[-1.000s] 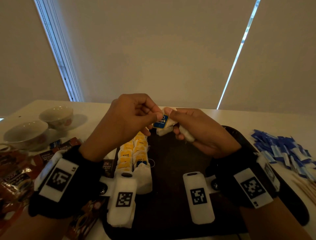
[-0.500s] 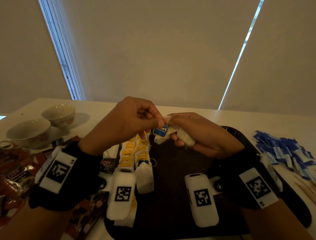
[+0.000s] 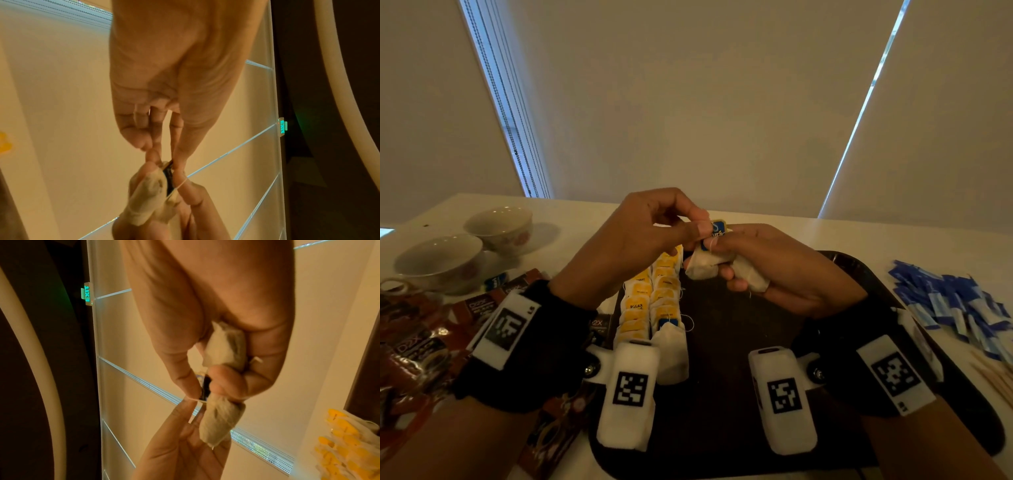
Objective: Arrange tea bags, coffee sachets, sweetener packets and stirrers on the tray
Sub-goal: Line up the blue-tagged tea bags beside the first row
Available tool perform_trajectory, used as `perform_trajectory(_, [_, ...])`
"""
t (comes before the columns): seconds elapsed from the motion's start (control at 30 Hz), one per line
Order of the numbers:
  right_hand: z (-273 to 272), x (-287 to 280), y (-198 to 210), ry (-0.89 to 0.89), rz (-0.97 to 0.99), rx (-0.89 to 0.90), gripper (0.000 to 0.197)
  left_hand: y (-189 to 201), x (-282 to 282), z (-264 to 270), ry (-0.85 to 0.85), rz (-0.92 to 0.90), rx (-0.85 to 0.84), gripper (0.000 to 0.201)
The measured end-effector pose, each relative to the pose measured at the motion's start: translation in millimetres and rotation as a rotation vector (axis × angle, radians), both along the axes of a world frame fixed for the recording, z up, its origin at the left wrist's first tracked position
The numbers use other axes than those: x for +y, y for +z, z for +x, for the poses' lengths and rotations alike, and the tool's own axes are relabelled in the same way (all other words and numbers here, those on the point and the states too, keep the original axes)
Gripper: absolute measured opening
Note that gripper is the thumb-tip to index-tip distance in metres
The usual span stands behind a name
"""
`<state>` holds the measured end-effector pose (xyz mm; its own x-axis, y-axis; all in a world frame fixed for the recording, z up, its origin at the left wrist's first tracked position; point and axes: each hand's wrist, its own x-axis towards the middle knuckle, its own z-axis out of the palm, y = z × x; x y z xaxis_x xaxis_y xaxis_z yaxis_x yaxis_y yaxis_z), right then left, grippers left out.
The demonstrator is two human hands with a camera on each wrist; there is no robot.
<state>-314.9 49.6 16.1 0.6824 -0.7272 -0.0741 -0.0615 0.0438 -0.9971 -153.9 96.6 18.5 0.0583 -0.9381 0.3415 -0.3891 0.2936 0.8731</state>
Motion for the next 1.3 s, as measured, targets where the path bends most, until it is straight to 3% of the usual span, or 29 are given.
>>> perform_trajectory(0.17, [-2, -2, -2, 0.052, -0.027, 0.043, 0.013, 3, 2, 9, -0.083, 0.139, -0.003, 0.002])
perform_trajectory(0.4, [-3, 0, -2, 0.126, -0.097, 0.098, 0.025, 7, 6, 13, -0.145, 0.2, -0.118, 0.003])
perform_trajectory(0.53, [-4, 0, -2, 0.145, -0.128, 0.099, 0.038, 8, 6, 12, -0.143, 0.197, -0.144, 0.019])
perform_trajectory(0.7, [-5, -2, -4, 0.197, -0.093, 0.092, 0.027, 11, 7, 18, -0.182, 0.243, -0.169, 0.023])
perform_trajectory(0.87, [-7, -4, -3, 0.22, -0.06, 0.097, 0.025, 10, 8, 18, -0.211, 0.273, -0.183, 0.005])
perform_trajectory(1.07, [-8, -5, -3, 0.22, -0.01, 0.075, 0.028, 10, 7, 17, -0.243, 0.32, -0.13, 0.03])
perform_trajectory(1.13, [-8, -5, -3, 0.209, -0.014, 0.082, 0.027, 8, 5, 15, -0.205, 0.284, -0.146, 0.025])
perform_trajectory(1.23, [-6, -4, -3, 0.194, -0.037, 0.081, 0.019, 4, 3, 10, -0.135, 0.209, -0.14, 0.002])
perform_trajectory(1.3, [-6, -4, -3, 0.183, -0.053, 0.079, 0.015, 1, 1, 8, -0.104, 0.169, -0.112, 0.004])
